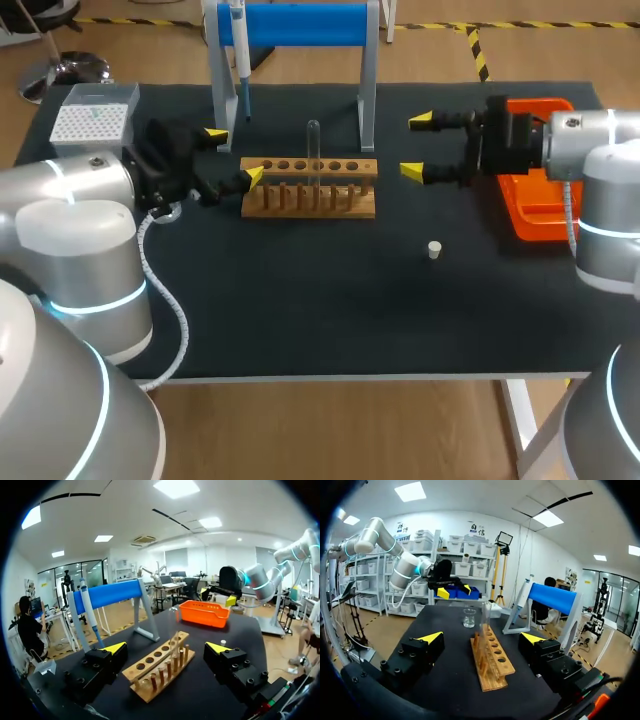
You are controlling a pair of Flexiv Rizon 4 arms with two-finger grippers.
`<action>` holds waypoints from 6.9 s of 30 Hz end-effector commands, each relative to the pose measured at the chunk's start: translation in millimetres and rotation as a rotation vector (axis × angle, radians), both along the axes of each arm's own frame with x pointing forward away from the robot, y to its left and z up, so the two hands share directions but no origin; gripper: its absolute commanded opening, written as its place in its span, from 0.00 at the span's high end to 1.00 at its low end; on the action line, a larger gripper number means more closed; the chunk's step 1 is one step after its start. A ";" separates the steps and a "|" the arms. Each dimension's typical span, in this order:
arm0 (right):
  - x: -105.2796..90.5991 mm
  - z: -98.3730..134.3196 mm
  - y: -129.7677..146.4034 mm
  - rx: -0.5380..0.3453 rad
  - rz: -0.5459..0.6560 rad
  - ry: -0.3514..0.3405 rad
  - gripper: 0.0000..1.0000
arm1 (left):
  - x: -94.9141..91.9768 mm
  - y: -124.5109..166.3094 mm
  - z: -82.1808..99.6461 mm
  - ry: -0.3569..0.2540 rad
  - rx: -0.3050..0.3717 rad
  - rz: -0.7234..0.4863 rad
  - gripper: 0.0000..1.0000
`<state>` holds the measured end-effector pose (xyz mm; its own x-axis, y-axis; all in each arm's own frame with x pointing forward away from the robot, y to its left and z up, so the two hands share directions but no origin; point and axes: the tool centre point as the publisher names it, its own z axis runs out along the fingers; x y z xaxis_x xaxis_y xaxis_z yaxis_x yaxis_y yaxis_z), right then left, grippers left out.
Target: Invert the test tube, pick up the pipette, mount the tip to pipette, aspirate from beaker and dispense into the tube, eject the tip, return the pipette, and cap with the stopper.
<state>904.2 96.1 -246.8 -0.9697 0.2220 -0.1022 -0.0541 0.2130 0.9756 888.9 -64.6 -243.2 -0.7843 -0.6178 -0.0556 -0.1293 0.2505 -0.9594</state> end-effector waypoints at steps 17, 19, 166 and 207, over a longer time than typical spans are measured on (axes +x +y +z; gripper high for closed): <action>43.2 -0.6 73.5 0.133 0.297 0.037 0.00 | 0.4 -1.8 -1.8 -0.003 -0.001 0.005 0.00; 44.0 -0.8 81.5 0.147 0.311 0.062 0.00 | 0.4 -1.8 -1.8 -0.003 -0.001 0.005 0.00; 34.0 47.2 146.5 0.235 0.385 0.087 1.00 | 0.4 -1.8 -1.8 -0.003 -0.001 0.005 0.00; 19.5 82.9 113.5 0.244 0.279 0.316 1.00 | 0.4 -1.8 -1.8 -0.003 -0.001 0.005 0.00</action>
<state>927.3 212.8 -168.7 -0.9918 -0.1049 0.0724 0.0736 -0.0079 0.9973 889.1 -64.7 -243.2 -0.7844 -0.6178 -0.0556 -0.1294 0.2506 -0.9594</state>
